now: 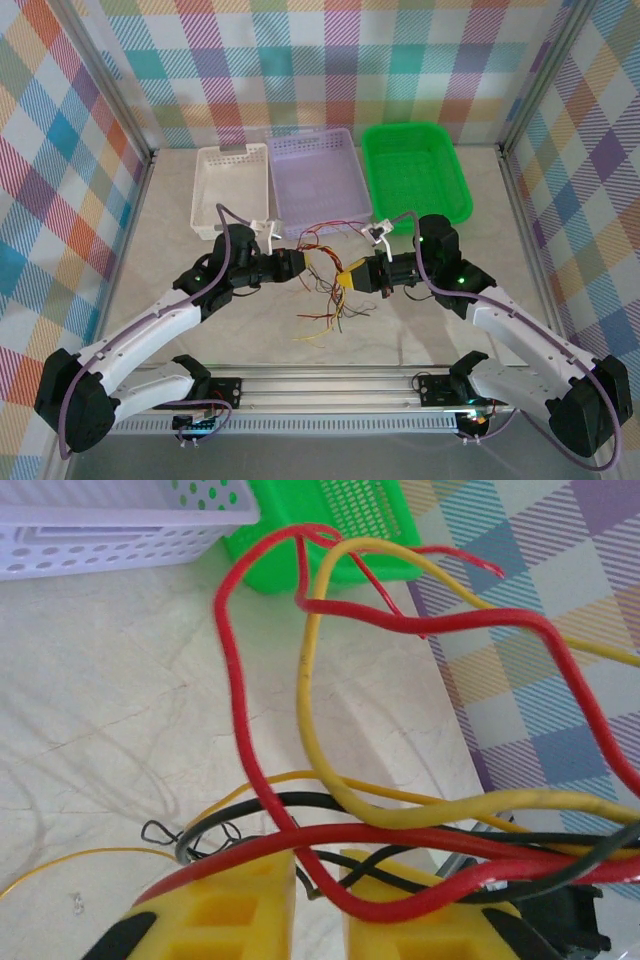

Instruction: Untangle the cables

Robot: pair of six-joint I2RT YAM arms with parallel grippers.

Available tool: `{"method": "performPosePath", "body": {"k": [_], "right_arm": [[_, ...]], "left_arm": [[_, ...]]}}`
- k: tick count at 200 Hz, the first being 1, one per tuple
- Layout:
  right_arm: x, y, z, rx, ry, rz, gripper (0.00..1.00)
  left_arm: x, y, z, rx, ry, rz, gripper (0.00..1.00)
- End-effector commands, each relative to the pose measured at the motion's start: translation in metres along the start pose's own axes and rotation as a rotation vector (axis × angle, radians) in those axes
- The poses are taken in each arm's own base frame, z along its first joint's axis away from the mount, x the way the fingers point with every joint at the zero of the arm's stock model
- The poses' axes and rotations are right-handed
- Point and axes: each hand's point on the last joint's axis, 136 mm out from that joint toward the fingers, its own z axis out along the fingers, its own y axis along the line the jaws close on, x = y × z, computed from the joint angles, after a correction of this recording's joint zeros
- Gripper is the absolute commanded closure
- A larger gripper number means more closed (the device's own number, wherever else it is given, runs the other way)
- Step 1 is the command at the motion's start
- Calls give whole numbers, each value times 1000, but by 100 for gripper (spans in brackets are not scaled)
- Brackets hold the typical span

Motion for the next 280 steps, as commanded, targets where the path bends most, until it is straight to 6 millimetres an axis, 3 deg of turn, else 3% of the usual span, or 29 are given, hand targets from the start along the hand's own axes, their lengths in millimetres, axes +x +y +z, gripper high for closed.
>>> {"method": "performPosePath", "body": {"k": [1,9,31,66,88,125,144,151,165,204,231,280], "right_arm": [[-15,23,-6,-49,-22,-76,100],[-15,21,-7,-36,-25,-70,100],[-17,9,-13,26,-48,-37,100],[-21,-41,-36,240,-110,100,100],[-22,-62,-48,332,-140,148,100],[-17,-100,-58,488,-124,224,100],[-16,-111,-57,513,-105,237,90],[-15,-114,-58,524,-104,239,82],[-17,-114,-58,526,-105,219,62],[-33,-82,-56,420,-165,99,39],[-38,-65,-48,345,-196,61,37],[-10,-69,7,234,-87,37,39]], "left_arm": [[-11,-6,-5,-27,-28,48,95],[-11,-5,-7,-37,-33,52,100],[-16,-3,-17,-69,-62,56,100],[-20,-5,-38,-107,-101,52,100],[-16,-3,-48,-134,-93,35,100],[-15,-17,-50,-66,-80,1,100],[-16,-24,-46,-26,-73,-23,100],[-14,-25,-45,-20,-64,-35,100],[-22,-34,-43,25,-87,-45,100],[-31,-47,-32,97,-85,-112,100],[-39,-58,-28,155,-97,-136,100],[-55,-66,-23,175,-132,-168,100]]}}
